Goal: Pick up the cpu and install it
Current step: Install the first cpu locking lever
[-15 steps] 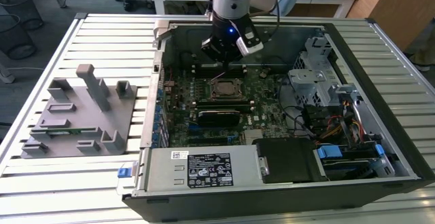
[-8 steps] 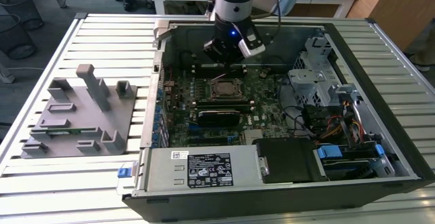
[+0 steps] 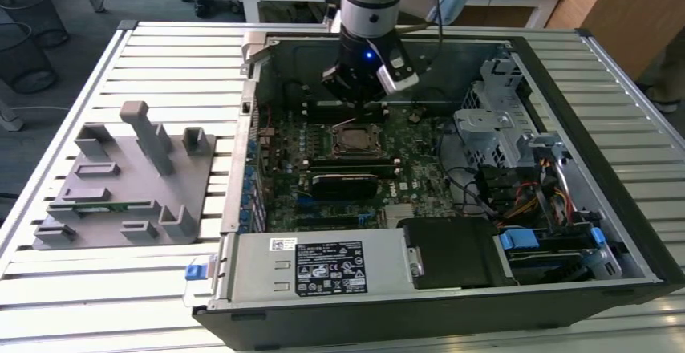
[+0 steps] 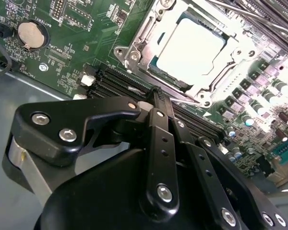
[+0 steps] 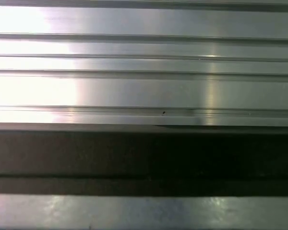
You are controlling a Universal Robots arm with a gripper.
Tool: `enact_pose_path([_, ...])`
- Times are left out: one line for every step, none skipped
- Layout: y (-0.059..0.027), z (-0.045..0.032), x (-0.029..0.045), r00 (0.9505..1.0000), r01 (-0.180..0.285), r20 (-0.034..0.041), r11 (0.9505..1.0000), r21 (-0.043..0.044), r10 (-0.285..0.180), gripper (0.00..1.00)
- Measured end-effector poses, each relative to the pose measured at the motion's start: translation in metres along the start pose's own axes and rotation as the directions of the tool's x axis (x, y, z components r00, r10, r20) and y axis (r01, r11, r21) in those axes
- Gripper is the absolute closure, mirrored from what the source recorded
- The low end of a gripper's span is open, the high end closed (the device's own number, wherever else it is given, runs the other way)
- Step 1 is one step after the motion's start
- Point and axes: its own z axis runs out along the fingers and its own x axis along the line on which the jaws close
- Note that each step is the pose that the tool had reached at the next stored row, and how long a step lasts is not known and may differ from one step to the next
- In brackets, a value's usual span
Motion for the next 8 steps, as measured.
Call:
enact_pose_path([0.0000,0.0006,-0.0004,1.0000,0.000,0.0000,1.0000,0.0000,0.000,0.89])
enact_pose_path([0.0000,0.0011,-0.0007,1.0000,0.001,0.0000,1.0000,0.0000,-0.001,0.89])
enact_pose_path([-0.0001,0.0017,-0.0010,1.0000,0.001,0.0000,1.0000,-0.0001,-0.001,0.89])
enact_pose_path([-0.0001,0.0022,-0.0013,1.0000,0.002,0.0000,1.0000,-0.0001,-0.002,0.89])
enact_pose_path([-0.0001,0.0026,-0.0018,1.0000,0.003,0.0000,1.0000,-0.0001,-0.003,0.89])
enact_pose_path([-0.0001,0.0031,-0.0023,1.0000,0.003,-0.0001,1.0000,-0.0001,-0.003,0.89])
enact_pose_path([-0.0001,0.0036,-0.0028,1.0000,0.004,-0.0001,1.0000,-0.0001,-0.004,0.89])
enact_pose_path([-0.0001,0.0040,-0.0035,1.0000,0.004,-0.0002,1.0000,-0.0001,-0.004,0.89])
